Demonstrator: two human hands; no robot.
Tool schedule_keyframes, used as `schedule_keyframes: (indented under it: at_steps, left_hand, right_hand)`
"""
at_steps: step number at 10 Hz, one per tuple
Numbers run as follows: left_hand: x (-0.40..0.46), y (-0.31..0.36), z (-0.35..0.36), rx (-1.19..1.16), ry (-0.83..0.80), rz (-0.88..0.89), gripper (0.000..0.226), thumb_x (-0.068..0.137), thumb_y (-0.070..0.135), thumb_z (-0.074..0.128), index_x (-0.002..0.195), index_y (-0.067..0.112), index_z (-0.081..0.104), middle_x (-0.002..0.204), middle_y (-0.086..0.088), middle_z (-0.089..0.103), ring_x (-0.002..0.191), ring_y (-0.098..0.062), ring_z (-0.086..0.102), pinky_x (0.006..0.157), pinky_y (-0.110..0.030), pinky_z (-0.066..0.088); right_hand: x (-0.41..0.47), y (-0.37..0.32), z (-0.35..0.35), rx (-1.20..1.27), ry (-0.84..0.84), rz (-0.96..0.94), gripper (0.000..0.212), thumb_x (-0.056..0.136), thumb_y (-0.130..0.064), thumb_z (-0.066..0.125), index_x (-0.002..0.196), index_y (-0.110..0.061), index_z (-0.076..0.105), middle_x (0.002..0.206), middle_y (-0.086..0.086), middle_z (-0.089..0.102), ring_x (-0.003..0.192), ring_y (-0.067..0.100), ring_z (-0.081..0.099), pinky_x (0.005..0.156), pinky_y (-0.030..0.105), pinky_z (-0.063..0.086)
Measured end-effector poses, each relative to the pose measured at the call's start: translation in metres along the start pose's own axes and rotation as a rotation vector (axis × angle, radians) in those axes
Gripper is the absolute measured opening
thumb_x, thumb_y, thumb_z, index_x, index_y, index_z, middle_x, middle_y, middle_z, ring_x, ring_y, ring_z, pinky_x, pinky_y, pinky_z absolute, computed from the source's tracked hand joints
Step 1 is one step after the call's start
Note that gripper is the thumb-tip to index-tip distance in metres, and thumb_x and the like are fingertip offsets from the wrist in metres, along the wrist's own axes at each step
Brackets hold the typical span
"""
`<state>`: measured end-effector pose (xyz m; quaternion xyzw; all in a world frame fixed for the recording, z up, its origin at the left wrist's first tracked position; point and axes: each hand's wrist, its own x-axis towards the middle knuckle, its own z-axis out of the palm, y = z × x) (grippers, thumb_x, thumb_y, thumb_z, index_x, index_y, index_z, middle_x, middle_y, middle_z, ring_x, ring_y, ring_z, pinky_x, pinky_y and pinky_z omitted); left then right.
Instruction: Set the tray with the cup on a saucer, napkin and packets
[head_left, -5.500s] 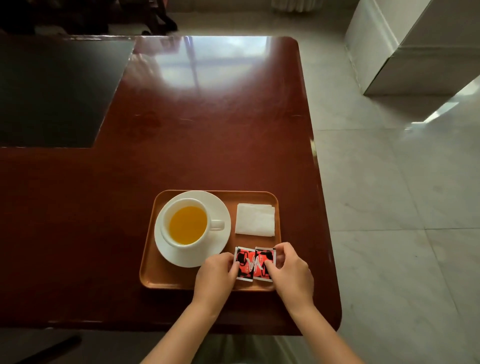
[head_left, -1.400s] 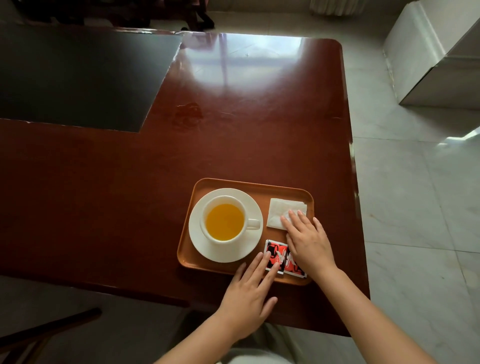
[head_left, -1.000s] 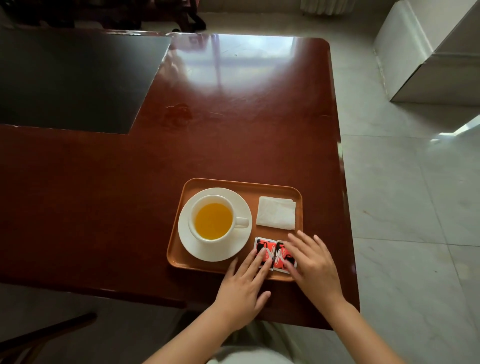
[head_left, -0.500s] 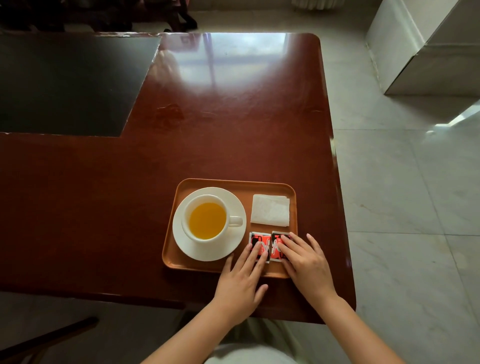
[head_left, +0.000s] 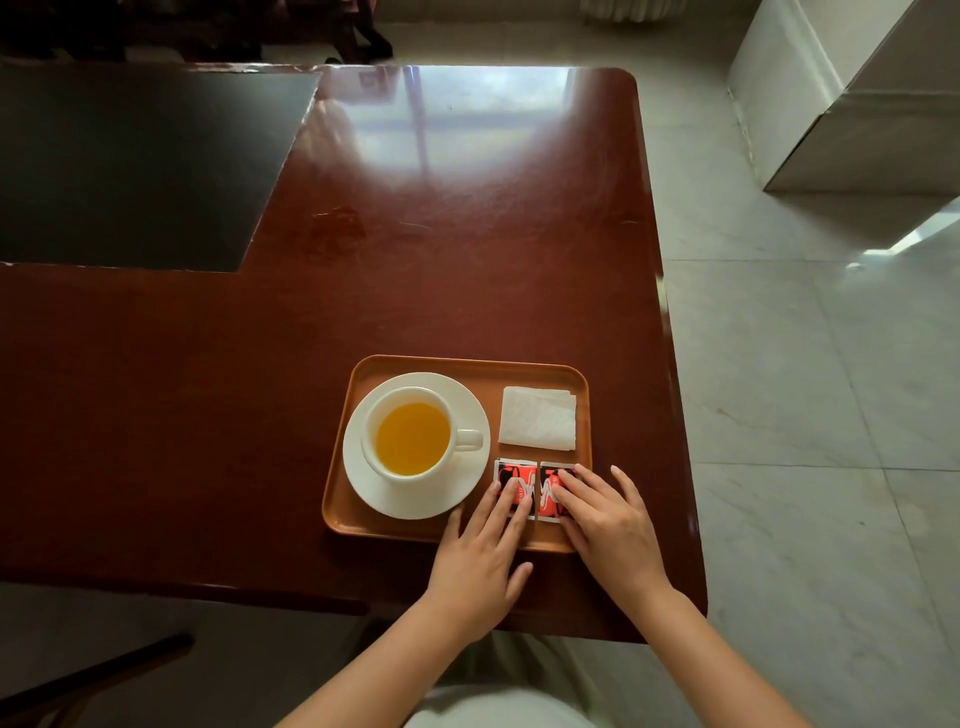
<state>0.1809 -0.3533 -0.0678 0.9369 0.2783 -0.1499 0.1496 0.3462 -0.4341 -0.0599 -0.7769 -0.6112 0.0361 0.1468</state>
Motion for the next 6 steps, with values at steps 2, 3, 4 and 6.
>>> schedule_keyframes:
  at_steps: [2, 3, 4, 6]
  left_hand:
    - [-0.001, 0.001, -0.008, -0.035, 0.004, 0.028, 0.067, 0.096, 0.051, 0.026, 0.145, 0.029, -0.015, 0.154, 0.004, -0.021, 0.139, -0.015, -0.026, 0.116, -0.044, 0.004]
    - [-0.002, 0.005, -0.025, -0.131, 0.099, 0.090, 0.061, 0.096, 0.046, 0.032, 0.149, 0.024, 0.009, 0.159, -0.002, 0.004, 0.145, -0.018, -0.001, 0.115, -0.039, 0.016]
    - [0.002, 0.007, -0.059, -0.196, 0.255, 0.153, 0.044, 0.094, 0.038, 0.046, 0.131, 0.015, 0.048, 0.136, -0.007, 0.055, 0.121, -0.022, 0.054, 0.095, -0.033, 0.049]
    - [0.044, -0.022, -0.156, -0.157, 0.307, 0.094, 0.024, 0.093, 0.034, 0.047, 0.105, 0.017, 0.059, 0.103, -0.001, 0.065, 0.087, -0.020, 0.063, 0.066, -0.032, 0.050]
  right_hand:
    - [0.002, -0.002, -0.005, 0.019, -0.011, 0.017, 0.040, 0.071, -0.013, 0.078, 0.110, -0.013, 0.067, 0.115, 0.006, 0.069, 0.113, 0.024, 0.061, 0.101, 0.051, 0.038]
    - [0.011, -0.004, -0.016, 0.068, 0.010, 0.057, 0.036, 0.072, -0.014, 0.078, 0.107, -0.013, 0.068, 0.109, 0.005, 0.071, 0.107, 0.022, 0.064, 0.099, 0.048, 0.042]
    - [0.029, -0.008, -0.036, 0.112, -0.032, 0.106, 0.032, 0.075, -0.018, 0.075, 0.105, -0.014, 0.068, 0.094, 0.003, 0.074, 0.090, 0.020, 0.068, 0.091, 0.042, 0.050]
    - [0.096, -0.014, -0.085, 0.096, -0.080, 0.133, 0.026, 0.084, -0.030, 0.062, 0.108, -0.020, 0.063, 0.092, -0.002, 0.068, 0.082, 0.016, 0.062, 0.075, 0.031, 0.047]
